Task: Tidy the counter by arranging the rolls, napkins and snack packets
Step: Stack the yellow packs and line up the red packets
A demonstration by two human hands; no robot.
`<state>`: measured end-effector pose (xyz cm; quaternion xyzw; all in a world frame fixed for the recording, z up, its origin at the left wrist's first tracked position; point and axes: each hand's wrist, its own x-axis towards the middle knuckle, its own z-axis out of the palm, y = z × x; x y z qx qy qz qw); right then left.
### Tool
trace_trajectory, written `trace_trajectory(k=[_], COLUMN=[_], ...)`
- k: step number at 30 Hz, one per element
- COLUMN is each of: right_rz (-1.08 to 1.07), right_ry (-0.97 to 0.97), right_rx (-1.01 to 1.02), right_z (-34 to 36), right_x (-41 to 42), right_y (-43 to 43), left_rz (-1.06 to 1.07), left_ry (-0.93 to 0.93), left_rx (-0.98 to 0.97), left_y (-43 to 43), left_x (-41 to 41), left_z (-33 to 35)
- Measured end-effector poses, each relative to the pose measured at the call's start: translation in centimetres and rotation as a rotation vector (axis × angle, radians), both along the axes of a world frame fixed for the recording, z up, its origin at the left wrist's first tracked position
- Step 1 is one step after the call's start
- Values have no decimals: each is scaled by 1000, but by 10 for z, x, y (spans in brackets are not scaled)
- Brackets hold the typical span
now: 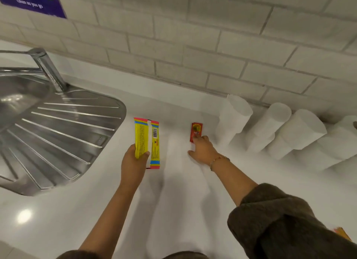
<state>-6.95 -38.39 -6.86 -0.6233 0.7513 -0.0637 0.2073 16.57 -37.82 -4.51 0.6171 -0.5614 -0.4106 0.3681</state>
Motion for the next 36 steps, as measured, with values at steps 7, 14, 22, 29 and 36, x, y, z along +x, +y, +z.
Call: trace_trajectory(k=[7, 14, 22, 29, 36], right_rz=[-59, -352, -769, -877, -862], right_ry=[-99, -324, -304, -224, -204], right_rx=[-83, -243, -382, -372, -341], right_z=[14, 52, 79, 75, 76], right_x=[11, -31, -117, -178, -258], right_y=[8, 135, 300, 445, 571], left_rz=[-87, -383, -708, -852, -956], left_ry=[91, 185, 224, 217, 62], left_rx=[-11, 30, 81, 35, 14], left_y=[8, 38, 123, 238, 353], left_x=[1, -66, -180, -272, -368], left_z=[14, 36, 58, 56, 50])
